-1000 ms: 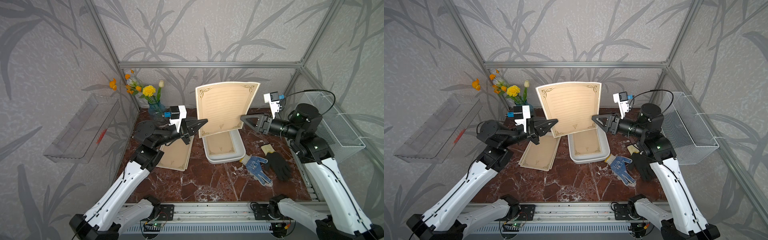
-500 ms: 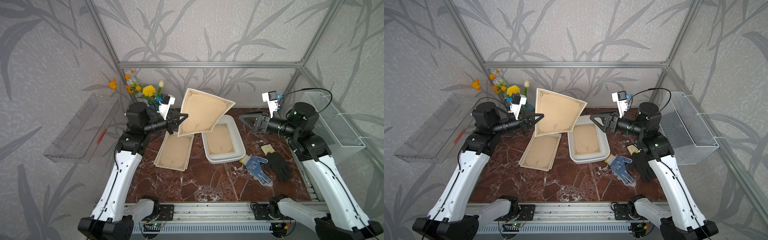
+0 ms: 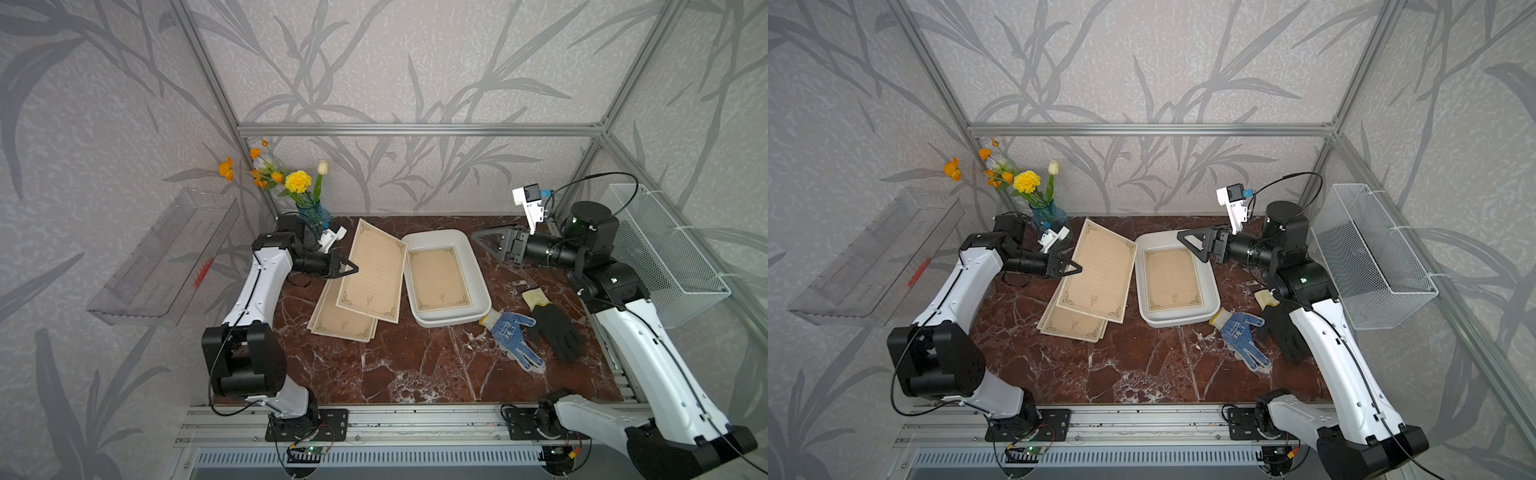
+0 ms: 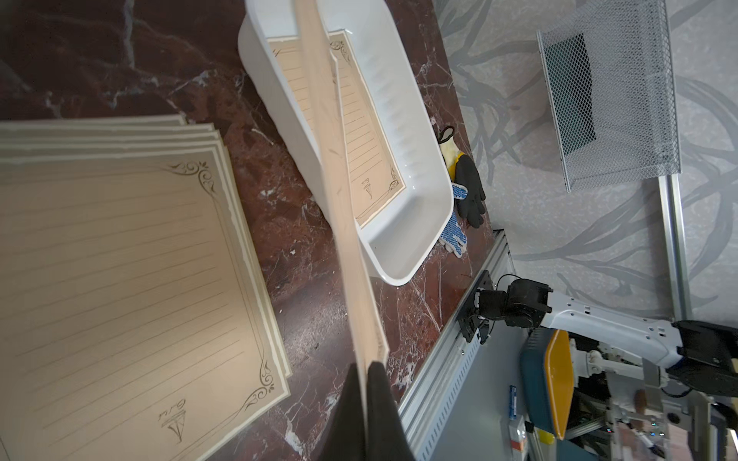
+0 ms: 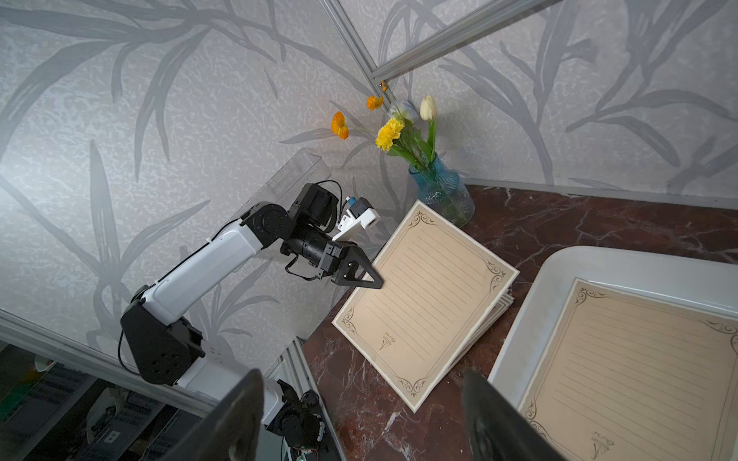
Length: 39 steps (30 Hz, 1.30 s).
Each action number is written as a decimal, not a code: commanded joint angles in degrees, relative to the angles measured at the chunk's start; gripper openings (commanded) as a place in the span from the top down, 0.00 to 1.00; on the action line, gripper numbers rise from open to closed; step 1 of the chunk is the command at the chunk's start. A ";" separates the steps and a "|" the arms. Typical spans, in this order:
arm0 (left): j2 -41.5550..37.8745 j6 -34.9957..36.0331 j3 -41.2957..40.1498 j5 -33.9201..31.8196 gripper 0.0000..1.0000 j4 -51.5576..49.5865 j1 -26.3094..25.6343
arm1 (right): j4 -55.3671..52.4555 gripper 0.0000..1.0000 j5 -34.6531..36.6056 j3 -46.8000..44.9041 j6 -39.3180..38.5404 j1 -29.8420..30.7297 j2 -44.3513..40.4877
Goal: Take out the stationery paper from the storage box
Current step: Place the stationery paper at the center of the board.
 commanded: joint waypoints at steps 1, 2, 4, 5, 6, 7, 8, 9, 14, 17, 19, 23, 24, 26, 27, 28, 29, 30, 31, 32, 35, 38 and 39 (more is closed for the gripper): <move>4.08 6.59 1.86 0.11 1.00 -7.31 1.50 | -1.98 0.23 1.09 1.49 -1.49 -0.12 0.25; 5.43 7.67 2.40 -0.27 1.00 -7.79 1.65 | -2.19 0.23 1.23 1.47 -1.40 -0.12 0.36; 8.29 9.66 4.42 -0.80 1.00 -9.71 1.98 | -2.63 0.24 1.22 1.56 -1.38 -0.12 0.46; 10.19 11.72 6.05 -0.19 1.00 -11.80 2.20 | -2.97 0.24 1.22 1.64 -1.53 -0.12 0.47; 12.04 13.32 7.85 0.16 1.00 -13.99 2.37 | -3.37 0.24 1.25 1.73 -1.68 -0.12 0.38; 13.31 14.15 9.04 -0.24 1.00 -15.39 2.38 | -3.65 0.24 1.29 1.82 -1.81 -0.12 0.38; 14.44 14.65 9.89 -1.06 1.00 -16.34 2.38 | -4.06 0.24 1.37 1.96 -1.96 -0.12 0.38; 15.28 14.95 10.22 -1.68 1.00 -16.61 2.47 | -4.49 0.24 1.42 2.12 -2.16 -0.12 0.45; 18.88 17.23 11.48 0.45 1.00 -18.66 2.82 | -5.79 0.25 1.81 2.26 -2.52 -0.12 0.68; 19.10 18.85 12.50 2.95 1.00 -20.19 2.74 | -6.20 0.26 1.73 2.30 -2.43 -0.11 0.90; 18.64 20.06 12.77 4.36 1.00 -20.92 2.82 | -6.25 0.27 1.75 2.35 -2.35 -0.12 1.06; 19.17 20.21 13.04 5.81 1.00 -21.55 3.47 | -6.17 0.27 1.77 2.27 -1.94 -0.12 1.61; 19.42 19.62 12.81 5.26 1.00 -21.13 3.67 | -6.17 0.28 1.73 2.35 -1.91 -0.12 1.74; 20.11 17.66 12.26 2.97 1.00 -19.81 3.93 | -6.17 0.28 1.64 2.39 -1.97 -0.12 1.87; 20.57 16.82 11.89 1.92 1.00 -19.23 4.11 | -6.25 0.28 1.64 2.43 -1.99 -0.12 1.87; 21.04 15.94 11.55 1.23 1.00 -18.66 4.35 | -6.39 0.28 1.81 2.42 -2.08 -0.12 1.95; 21.66 15.09 11.31 0.16 1.00 -18.08 4.66 | -6.47 0.28 1.98 2.39 -2.08 -0.12 2.00; 22.41 14.61 11.30 -0.85 1.00 -17.79 4.88 | -6.61 0.28 2.00 2.51 -2.08 -0.12 2.06; 22.94 13.89 11.22 -1.95 1.00 -17.29 5.09 | -6.75 0.28 2.12 2.53 -2.17 -0.12 2.13; 23.49 12.98 11.13 -3.26 1.00 -16.70 5.26 | -6.85 0.28 2.20 2.61 -2.25 -0.12 2.14; 24.57 12.21 10.87 -3.97 1.00 -15.68 5.53 | -7.04 0.28 2.26 2.68 -2.26 -0.12 2.40; 24.61 11.34 10.22 -4.84 1.00 -14.34 5.93 | -7.59 0.29 2.26 2.94 -2.35 -0.12 2.51; 24.33 10.84 9.83 -5.52 1.00 -13.70 6.13 | -7.81 0.29 2.42 2.96 -2.47 -0.12 2.49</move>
